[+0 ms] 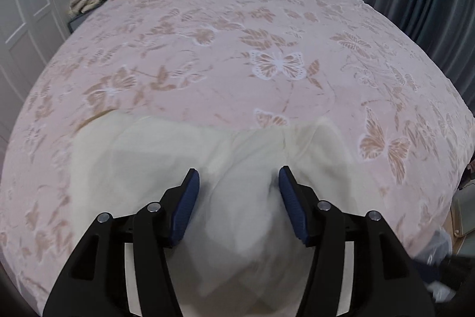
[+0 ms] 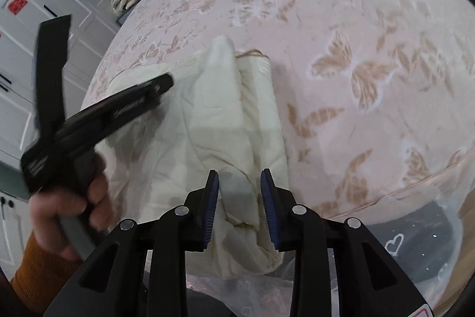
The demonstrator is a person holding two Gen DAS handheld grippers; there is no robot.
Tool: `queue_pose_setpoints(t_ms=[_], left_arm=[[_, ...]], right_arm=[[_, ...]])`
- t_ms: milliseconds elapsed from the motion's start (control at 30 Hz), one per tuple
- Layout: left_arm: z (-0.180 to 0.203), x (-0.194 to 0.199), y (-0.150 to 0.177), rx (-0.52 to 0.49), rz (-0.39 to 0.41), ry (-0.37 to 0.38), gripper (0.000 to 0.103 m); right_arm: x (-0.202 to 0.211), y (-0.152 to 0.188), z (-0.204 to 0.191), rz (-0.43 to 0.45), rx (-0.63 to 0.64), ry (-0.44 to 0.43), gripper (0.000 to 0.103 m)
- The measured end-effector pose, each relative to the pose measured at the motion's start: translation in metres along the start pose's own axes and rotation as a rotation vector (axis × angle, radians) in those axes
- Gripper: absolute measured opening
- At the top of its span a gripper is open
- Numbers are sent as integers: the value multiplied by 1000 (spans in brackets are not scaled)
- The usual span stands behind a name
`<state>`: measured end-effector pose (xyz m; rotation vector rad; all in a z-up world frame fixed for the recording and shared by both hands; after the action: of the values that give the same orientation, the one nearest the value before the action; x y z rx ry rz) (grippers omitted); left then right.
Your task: Fold large clothes
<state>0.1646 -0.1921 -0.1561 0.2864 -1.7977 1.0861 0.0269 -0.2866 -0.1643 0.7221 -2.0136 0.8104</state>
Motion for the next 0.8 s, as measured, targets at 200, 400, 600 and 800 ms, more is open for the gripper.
queue_pose_setpoints(t_ms=[200,400,600,800], left_arm=[[-31,41,18,82,-12,2,55],[-80,60,67,293,-63,84,60],[-104,62,116,443,-119,148,60],[-100,64,124,402,-112,131,66]], right_arm=[[9,9,0,2,16,63,42],[2,13,5,-8,81,180,46],[-10,19,-3,0,215,311,47],[-11,20,-3,-3,225,349,55]])
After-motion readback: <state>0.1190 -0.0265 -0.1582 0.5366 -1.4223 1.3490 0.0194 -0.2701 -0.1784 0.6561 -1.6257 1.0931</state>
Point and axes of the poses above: each gripper's, at about its wrist camera, not at the fingertips, and x roughly against the way its jaws point, z to its right, y to its underside, the point moved 9 cm from there along -x, roughly the way its jaws point, and after that the axes turned 10 degrees about -x, right-handed, at the moved point
